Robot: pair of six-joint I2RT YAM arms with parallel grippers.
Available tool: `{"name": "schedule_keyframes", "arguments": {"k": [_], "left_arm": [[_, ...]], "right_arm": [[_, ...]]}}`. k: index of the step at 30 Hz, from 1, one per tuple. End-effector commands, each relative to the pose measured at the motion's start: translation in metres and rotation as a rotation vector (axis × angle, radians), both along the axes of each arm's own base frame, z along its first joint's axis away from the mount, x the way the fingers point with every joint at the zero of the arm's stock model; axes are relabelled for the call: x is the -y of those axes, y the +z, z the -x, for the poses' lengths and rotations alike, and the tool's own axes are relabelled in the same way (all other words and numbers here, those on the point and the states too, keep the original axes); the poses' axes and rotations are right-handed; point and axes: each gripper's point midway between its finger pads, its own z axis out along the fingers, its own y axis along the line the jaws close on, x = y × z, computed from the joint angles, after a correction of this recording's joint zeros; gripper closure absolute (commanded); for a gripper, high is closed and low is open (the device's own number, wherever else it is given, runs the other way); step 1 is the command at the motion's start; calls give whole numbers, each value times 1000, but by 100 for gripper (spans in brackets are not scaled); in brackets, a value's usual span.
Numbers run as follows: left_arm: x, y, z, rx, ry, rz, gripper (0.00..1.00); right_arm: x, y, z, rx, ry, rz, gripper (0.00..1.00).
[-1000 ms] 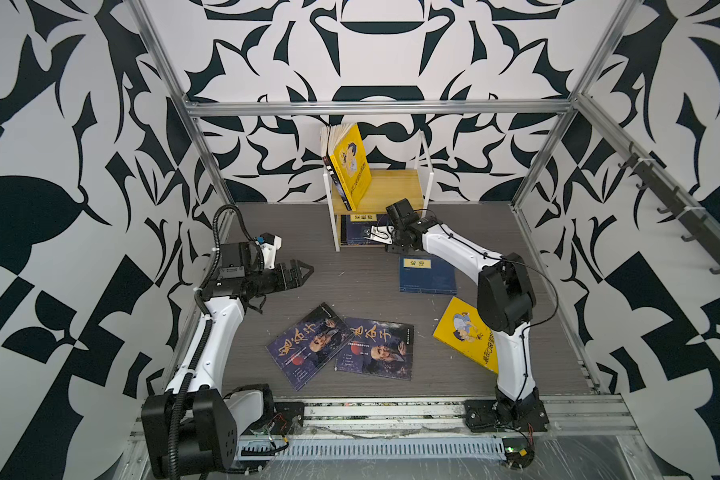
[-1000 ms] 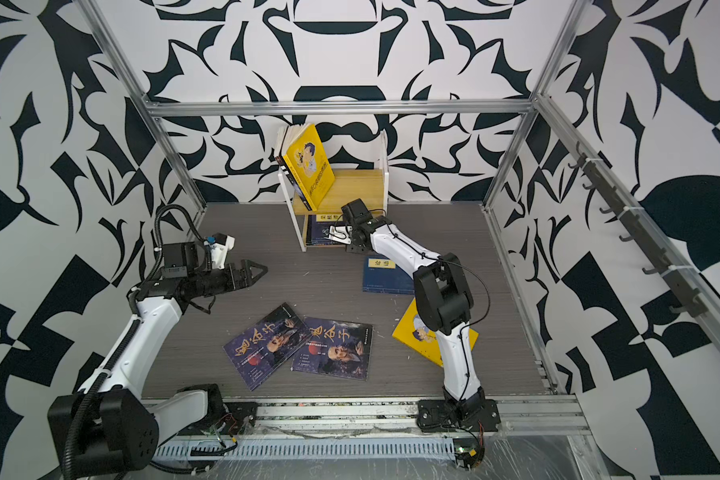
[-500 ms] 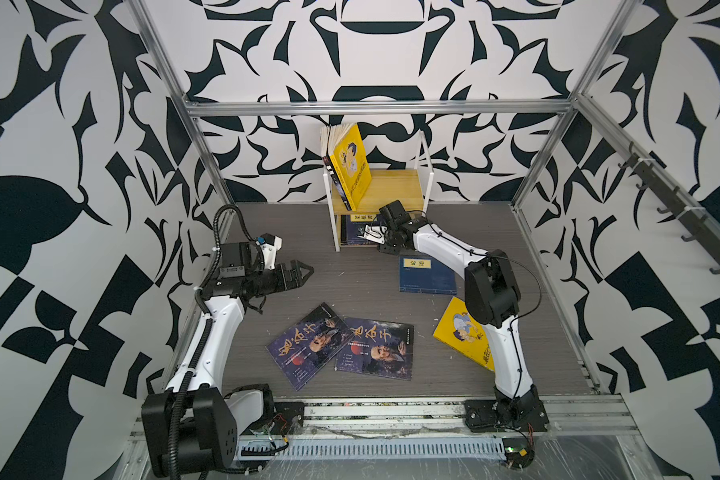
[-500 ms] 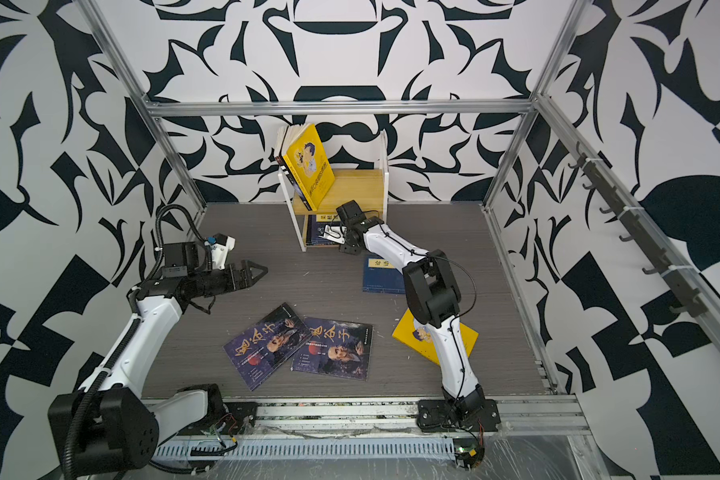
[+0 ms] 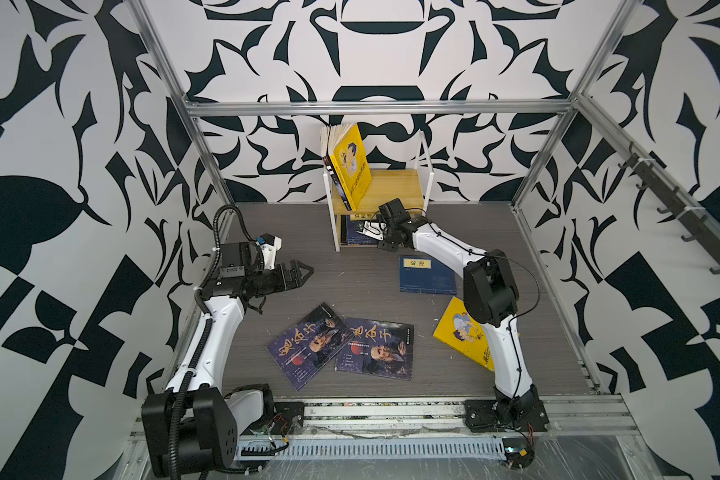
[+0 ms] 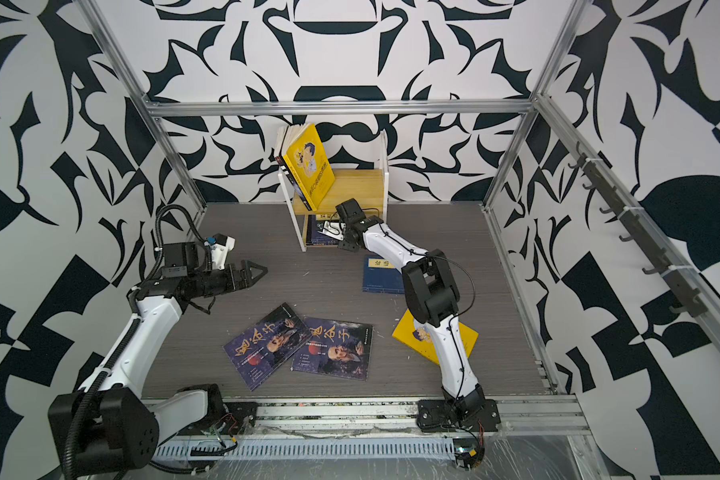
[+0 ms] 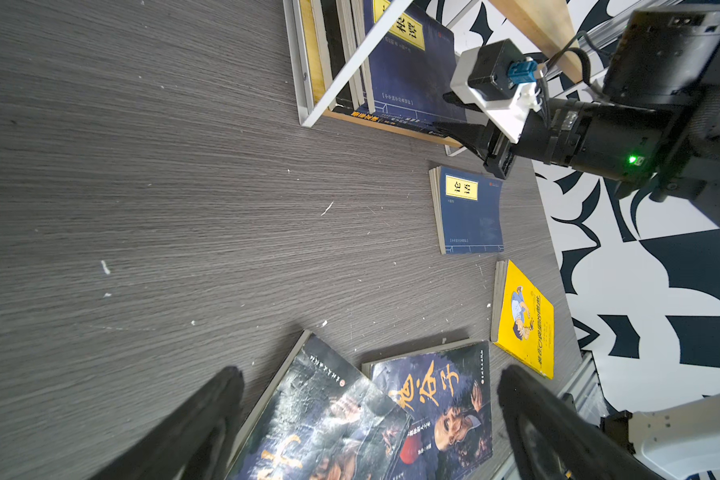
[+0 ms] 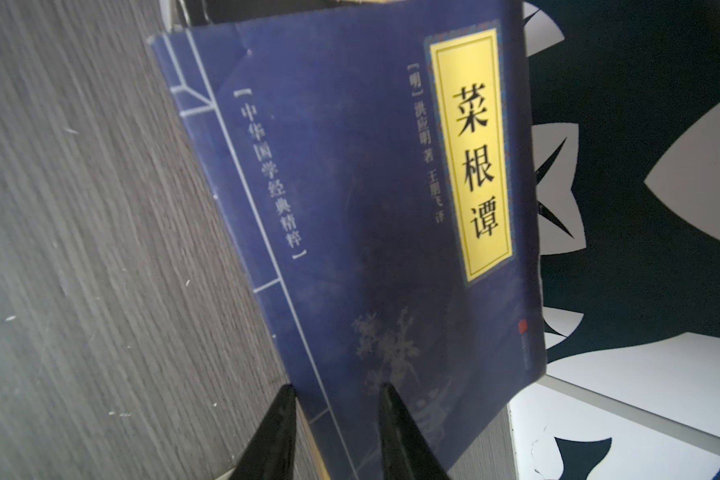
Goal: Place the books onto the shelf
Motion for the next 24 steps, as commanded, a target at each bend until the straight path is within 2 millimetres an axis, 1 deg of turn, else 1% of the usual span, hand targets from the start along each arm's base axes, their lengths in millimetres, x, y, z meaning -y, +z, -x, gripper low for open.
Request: {"name": "schedule_keyframes", "arguments": {"k": [1, 5, 8, 9, 12, 16, 20, 22, 24], "left_arm": [[-1, 10, 0, 21, -5, 2, 0], [-1, 6, -1, 23, -1, 1, 0], [-1, 9, 0, 17, -4, 8, 0], [0, 11, 1, 18, -8, 10, 0], [-1, 7, 0, 23, -3, 1, 0], [0, 11, 1, 23, -10, 8, 0], [-2, 6, -1, 25, 0, -7, 0], [-1, 9, 0, 23, -2, -5, 0], [0, 9, 1, 21, -9, 3, 0]], "right_arm": [[-15, 32, -6, 59, 5, -61, 65], [-31, 38, 2, 42, 35, -113, 58], [-44, 38, 6, 40, 56, -126, 54], [-49, 40, 5, 44, 60, -135, 53], [-58, 46, 2, 51, 58, -182, 51], [-70, 42, 3, 46, 77, -178, 50], [-74, 37, 2, 36, 80, -183, 51], [-74, 31, 4, 21, 82, -173, 51], [-74, 30, 5, 23, 94, -168, 51]]}}
